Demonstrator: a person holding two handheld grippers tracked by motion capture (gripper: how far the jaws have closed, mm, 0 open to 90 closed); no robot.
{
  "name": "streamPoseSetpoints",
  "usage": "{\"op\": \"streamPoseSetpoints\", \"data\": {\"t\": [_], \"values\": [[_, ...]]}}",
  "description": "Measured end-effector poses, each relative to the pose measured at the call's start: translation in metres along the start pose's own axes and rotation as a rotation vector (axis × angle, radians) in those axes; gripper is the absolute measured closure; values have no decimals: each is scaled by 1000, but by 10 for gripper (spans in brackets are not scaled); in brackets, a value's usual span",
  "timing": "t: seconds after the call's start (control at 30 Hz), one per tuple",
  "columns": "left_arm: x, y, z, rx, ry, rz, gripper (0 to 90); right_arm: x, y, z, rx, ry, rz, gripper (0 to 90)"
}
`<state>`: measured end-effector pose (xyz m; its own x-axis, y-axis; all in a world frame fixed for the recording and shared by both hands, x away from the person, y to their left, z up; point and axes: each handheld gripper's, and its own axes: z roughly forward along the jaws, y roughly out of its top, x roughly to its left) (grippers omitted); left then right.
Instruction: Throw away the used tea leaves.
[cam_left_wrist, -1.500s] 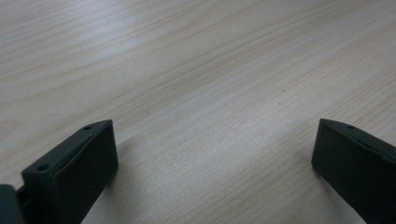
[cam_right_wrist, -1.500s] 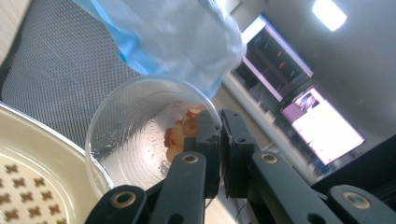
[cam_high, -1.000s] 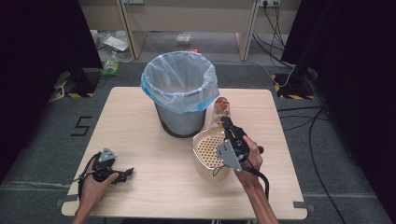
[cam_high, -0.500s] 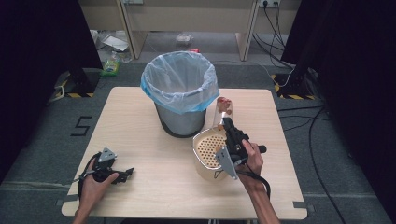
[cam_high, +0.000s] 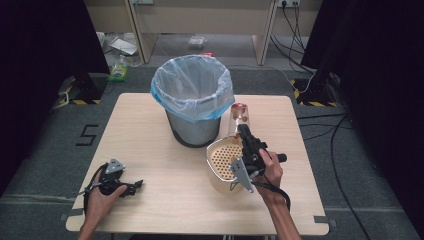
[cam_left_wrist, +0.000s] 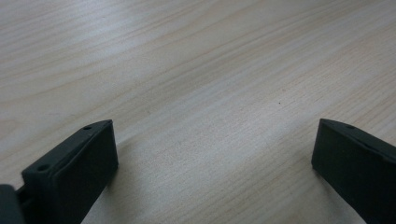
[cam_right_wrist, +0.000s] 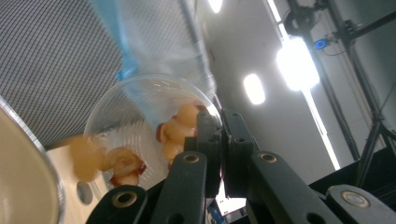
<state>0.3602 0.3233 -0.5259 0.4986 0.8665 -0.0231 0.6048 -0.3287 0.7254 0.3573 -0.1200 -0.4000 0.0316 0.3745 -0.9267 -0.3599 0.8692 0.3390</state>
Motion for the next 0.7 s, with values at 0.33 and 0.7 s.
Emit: {"op": "streamPoseSetpoints", "data": {"t": [0.33,0.7], "values": [[0,0,0,-1,1,-2,0,2,1,-1,-46,-34,-47,878],[0,0,0,0,3,-1,0,1,9,-1,-46,-57,-79,878]]}}
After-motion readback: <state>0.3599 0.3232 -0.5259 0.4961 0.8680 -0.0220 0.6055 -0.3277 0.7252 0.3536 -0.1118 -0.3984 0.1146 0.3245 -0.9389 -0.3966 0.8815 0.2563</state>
